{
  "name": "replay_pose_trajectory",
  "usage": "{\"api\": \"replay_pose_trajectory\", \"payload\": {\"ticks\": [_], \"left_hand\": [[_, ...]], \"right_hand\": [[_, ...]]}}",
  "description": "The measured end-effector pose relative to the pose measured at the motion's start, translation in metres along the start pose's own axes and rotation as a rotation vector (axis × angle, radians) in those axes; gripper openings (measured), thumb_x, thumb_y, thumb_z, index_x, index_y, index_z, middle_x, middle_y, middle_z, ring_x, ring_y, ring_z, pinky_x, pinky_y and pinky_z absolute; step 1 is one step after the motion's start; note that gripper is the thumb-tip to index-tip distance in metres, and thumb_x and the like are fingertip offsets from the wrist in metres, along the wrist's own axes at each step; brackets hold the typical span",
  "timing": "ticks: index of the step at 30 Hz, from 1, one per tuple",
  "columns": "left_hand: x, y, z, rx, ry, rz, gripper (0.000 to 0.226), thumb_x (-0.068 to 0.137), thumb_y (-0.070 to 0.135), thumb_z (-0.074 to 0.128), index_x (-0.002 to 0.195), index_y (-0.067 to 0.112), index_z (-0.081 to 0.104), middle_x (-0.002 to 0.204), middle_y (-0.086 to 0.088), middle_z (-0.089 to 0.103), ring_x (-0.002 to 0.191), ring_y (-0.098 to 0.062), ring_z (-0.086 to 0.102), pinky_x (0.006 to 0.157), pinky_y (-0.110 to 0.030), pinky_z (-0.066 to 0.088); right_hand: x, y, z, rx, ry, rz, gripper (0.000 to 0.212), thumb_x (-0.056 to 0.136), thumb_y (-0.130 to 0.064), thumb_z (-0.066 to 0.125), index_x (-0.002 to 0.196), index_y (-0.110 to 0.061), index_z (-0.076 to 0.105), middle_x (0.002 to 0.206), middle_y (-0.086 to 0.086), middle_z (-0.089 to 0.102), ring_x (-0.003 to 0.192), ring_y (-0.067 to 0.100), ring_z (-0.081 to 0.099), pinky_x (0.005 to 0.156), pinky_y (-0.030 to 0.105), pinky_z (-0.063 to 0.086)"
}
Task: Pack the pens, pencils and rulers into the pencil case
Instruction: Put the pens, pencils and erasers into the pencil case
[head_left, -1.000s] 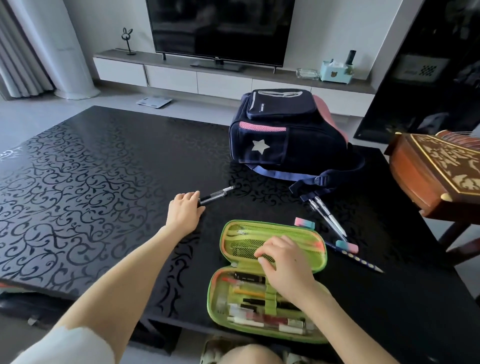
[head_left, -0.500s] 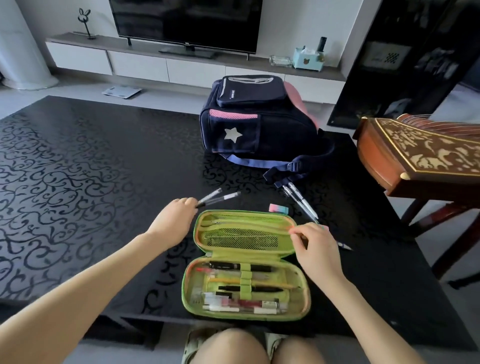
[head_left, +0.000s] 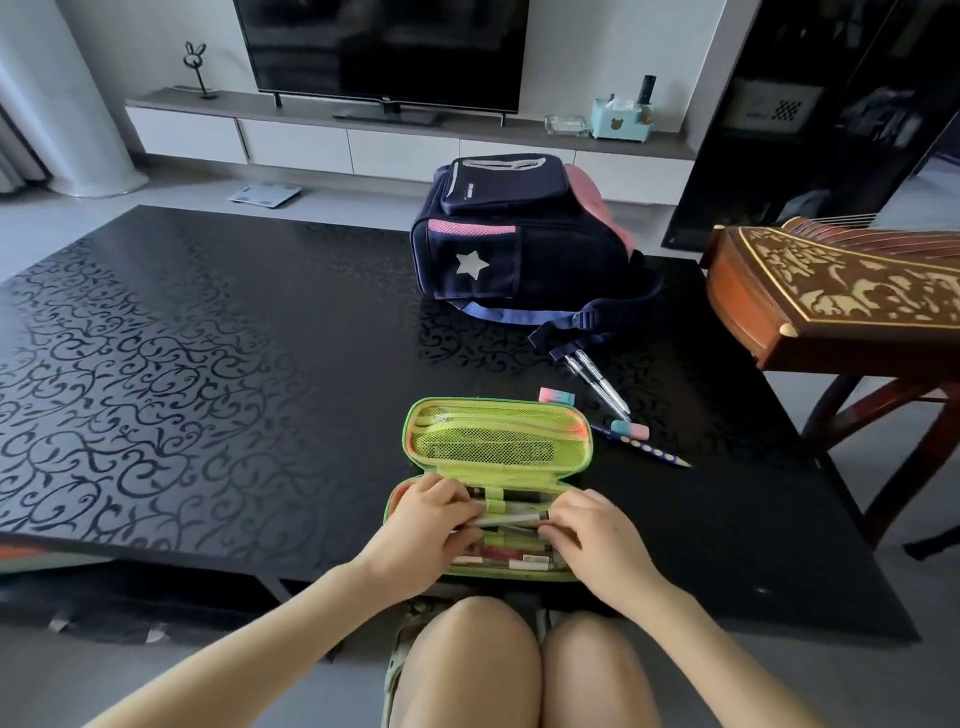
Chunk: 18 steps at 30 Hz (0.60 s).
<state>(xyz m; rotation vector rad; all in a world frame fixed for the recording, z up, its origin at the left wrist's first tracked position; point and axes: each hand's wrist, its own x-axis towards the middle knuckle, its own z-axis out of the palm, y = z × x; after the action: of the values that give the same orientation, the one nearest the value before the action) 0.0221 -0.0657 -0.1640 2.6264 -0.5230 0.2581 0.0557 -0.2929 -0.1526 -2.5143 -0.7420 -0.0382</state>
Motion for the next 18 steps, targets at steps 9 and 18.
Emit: {"api": "replay_pose_trajectory", "payload": {"ticks": [9, 18], "left_hand": [[0.018, -0.016, -0.018, -0.018, -0.146, -0.145, 0.047, 0.089, 0.049, 0.038, 0.116, 0.020, 0.063, 0.099, -0.002, 0.057, 0.094, -0.021, 0.047, 0.090, -0.036, 0.045], [0.029, -0.013, -0.006, 0.207, -0.168, 0.006, 0.039, 0.088, 0.043, 0.031, 0.110, 0.038, 0.062, 0.094, -0.001, 0.059, 0.083, -0.024, 0.055, 0.069, -0.037, 0.050]], "right_hand": [[0.008, 0.008, -0.009, 0.011, 0.082, 0.071, 0.016, 0.088, -0.014, 0.060, 0.097, -0.018, 0.072, 0.092, -0.007, 0.067, 0.086, 0.011, 0.052, 0.072, 0.017, 0.038], [0.024, 0.039, -0.028, -0.053, 0.125, 0.147, 0.014, 0.088, -0.015, 0.059, 0.093, -0.017, 0.072, 0.090, -0.007, 0.065, 0.088, 0.013, 0.054, 0.074, 0.025, 0.042]]}}
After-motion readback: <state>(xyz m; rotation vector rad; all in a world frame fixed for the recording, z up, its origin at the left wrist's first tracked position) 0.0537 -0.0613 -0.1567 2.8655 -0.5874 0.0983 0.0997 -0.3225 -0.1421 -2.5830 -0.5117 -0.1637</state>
